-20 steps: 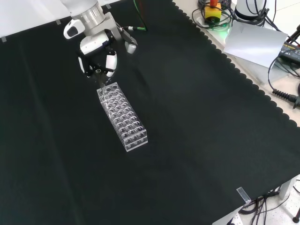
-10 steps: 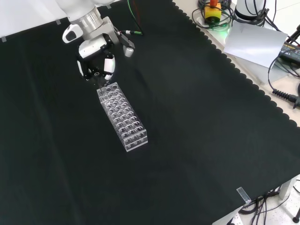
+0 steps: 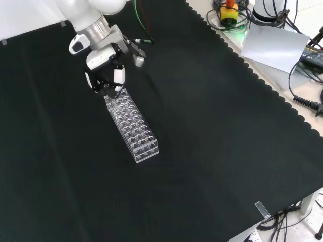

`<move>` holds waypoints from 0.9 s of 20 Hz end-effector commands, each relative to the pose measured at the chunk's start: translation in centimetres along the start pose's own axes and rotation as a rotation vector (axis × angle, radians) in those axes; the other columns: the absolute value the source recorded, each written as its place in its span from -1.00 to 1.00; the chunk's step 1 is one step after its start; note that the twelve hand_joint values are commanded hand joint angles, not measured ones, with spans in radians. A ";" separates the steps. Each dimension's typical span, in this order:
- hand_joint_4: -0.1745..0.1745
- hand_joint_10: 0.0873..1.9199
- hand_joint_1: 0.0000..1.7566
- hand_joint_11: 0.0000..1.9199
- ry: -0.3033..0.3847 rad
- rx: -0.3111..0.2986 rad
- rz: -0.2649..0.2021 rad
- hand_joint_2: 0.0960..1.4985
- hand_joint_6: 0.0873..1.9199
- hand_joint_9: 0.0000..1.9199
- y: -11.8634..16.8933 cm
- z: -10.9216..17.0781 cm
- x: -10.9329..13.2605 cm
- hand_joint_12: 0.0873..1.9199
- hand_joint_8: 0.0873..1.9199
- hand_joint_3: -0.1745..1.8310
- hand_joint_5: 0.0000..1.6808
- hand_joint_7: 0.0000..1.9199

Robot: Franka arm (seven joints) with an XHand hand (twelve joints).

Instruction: Put the test tube back in the rack.

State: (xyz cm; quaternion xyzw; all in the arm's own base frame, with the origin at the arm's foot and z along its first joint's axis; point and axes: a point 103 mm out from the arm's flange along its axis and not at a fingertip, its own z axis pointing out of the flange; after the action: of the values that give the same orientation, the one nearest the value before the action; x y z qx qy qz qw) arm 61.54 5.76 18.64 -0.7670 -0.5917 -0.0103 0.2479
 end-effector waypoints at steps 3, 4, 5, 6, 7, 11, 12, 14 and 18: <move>-1.00 -0.35 0.39 0.11 0.001 0.023 0.002 -0.18 -0.53 0.60 0.2 1.6 -0.3 0.06 -0.53 -0.23 0.59 0.78; -1.00 -0.35 0.39 0.11 0.000 0.029 0.002 -0.18 -0.53 0.60 0.3 1.9 -0.4 0.06 -0.53 -0.23 0.59 0.78; -1.00 -0.35 0.39 0.11 -0.001 0.034 0.001 -0.18 -0.53 0.60 0.3 2.2 -0.5 0.06 -0.53 -0.23 0.59 0.78; -1.00 -0.35 0.39 0.11 -0.002 0.038 0.001 -0.18 -0.53 0.60 0.3 2.5 -0.5 0.06 -0.53 -0.23 0.59 0.78; -1.00 -0.35 0.39 0.11 -0.002 0.042 0.001 -0.18 -0.53 0.60 0.3 2.7 -0.5 0.06 -0.53 -0.23 0.59 0.78; -1.00 -0.35 0.39 0.11 -0.002 0.048 -0.004 -0.18 -0.52 0.60 0.5 3.2 -0.5 0.06 -0.53 -0.23 0.59 0.78; -1.00 -0.35 0.39 0.11 0.005 0.042 -0.006 -0.18 -0.52 0.60 0.5 3.1 -0.5 0.06 -0.53 -0.23 0.59 0.78; -1.00 -0.34 0.39 0.10 0.070 0.059 -0.018 -0.18 -0.51 0.60 0.5 2.6 -0.6 0.08 -0.53 -0.23 0.58 0.77; -0.62 -0.21 0.24 -0.45 0.156 0.165 -0.086 -0.31 -0.28 0.08 0.1 1.1 -0.3 0.46 -0.36 -0.13 -0.11 0.17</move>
State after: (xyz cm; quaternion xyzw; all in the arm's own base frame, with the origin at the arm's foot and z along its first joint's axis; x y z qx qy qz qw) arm 60.77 6.24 15.74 -0.7567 -0.5914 -0.0069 0.2785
